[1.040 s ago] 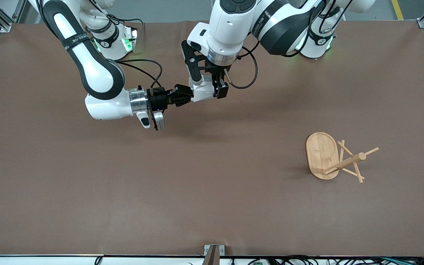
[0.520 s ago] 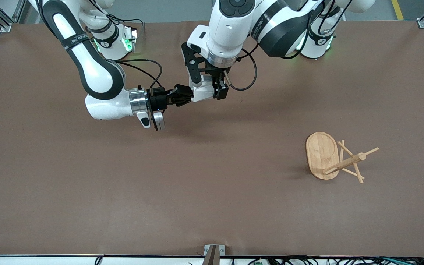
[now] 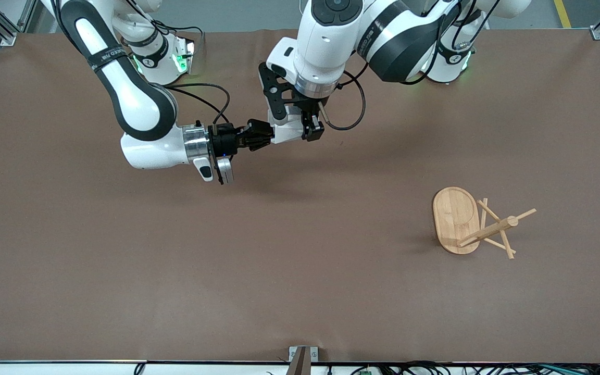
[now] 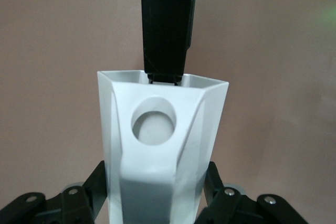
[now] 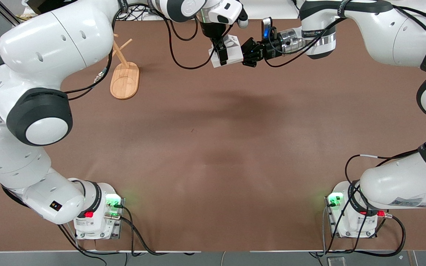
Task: Hang cup on rack
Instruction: 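Open the right gripper and pull it away from the cup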
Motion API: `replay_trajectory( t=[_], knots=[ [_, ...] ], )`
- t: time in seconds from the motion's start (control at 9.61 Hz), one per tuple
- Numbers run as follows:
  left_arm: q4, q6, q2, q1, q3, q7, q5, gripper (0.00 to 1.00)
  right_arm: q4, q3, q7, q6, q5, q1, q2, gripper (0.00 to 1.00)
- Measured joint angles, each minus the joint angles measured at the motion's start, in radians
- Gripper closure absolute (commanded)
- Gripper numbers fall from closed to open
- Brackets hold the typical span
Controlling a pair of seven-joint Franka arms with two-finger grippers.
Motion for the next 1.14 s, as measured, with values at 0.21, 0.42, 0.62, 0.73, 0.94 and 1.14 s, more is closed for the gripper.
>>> replay_trajectory(
  t=[0.21, 0.42, 0.62, 0.73, 0.94, 1.14],
  knots=[
    [0.000, 0.000, 0.000, 0.000, 0.000, 0.001, 0.000, 0.84, 0.000, 0.000, -0.001, 0.001, 0.002, 0.000, 0.000, 0.01],
    [-0.001, 0.000, 0.001, 0.002, 0.003, 0.001, 0.002, 0.84, 0.002, 0.002, -0.001, -0.005, 0.018, 0.000, -0.006, 0.00],
    [-0.001, 0.000, 0.001, 0.012, 0.005, 0.001, 0.003, 0.83, 0.002, 0.002, -0.001, -0.006, 0.018, 0.000, -0.013, 0.00],
    [-0.001, -0.001, 0.001, 0.026, 0.005, 0.001, 0.004, 0.83, 0.002, 0.002, 0.000, -0.006, 0.018, 0.000, -0.013, 0.00],
    [0.006, -0.009, -0.003, 0.047, 0.001, 0.003, 0.002, 0.83, 0.008, 0.001, 0.000, 0.018, 0.021, -0.001, -0.016, 0.00],
    [0.008, -0.038, -0.013, 0.128, 0.002, 0.002, 0.002, 0.82, 0.021, -0.028, -0.006, 0.018, -0.026, -0.014, -0.065, 0.00]
  ],
)
